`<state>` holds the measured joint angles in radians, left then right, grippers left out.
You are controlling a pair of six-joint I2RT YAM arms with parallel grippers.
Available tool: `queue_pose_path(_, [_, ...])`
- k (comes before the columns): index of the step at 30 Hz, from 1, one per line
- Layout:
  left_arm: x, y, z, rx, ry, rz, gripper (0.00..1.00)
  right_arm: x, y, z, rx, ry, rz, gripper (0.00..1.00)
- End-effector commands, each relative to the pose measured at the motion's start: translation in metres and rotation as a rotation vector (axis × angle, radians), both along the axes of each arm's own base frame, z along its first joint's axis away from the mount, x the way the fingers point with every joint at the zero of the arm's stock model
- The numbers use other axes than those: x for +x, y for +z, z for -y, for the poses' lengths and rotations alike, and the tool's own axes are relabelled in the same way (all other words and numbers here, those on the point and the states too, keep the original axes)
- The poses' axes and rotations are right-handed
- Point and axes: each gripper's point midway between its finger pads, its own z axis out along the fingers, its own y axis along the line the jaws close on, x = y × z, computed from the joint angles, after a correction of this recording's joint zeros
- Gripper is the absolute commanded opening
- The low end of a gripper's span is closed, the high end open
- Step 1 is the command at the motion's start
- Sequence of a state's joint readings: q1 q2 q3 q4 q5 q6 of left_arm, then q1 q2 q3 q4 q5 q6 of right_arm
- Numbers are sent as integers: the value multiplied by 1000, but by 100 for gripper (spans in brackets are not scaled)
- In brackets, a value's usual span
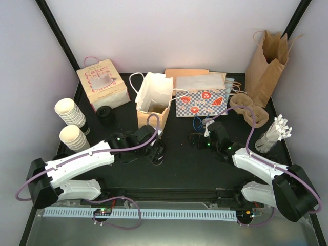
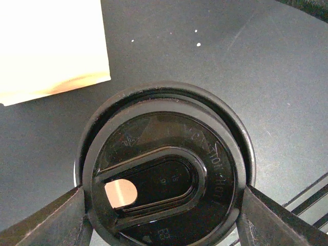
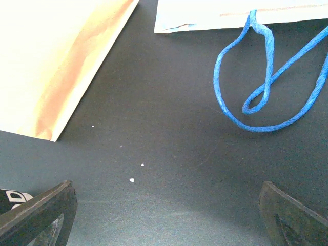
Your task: Pack the takeout coffee
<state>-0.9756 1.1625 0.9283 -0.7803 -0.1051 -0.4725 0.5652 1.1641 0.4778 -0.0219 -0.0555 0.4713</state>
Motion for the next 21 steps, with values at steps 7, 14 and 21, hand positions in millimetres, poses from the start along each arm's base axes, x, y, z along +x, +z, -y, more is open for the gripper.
queue_pose_path(7, [-1,19,-1,67,-10,31,68,8,11,-3,15,4,41,99])
queue_pose_path(14, [-3,16,-6,107,1,28,68,8,11,-4,15,4,39,100])
queue_pose_path(21, [-5,11,-7,109,7,16,69,8,11,-3,16,4,40,100])
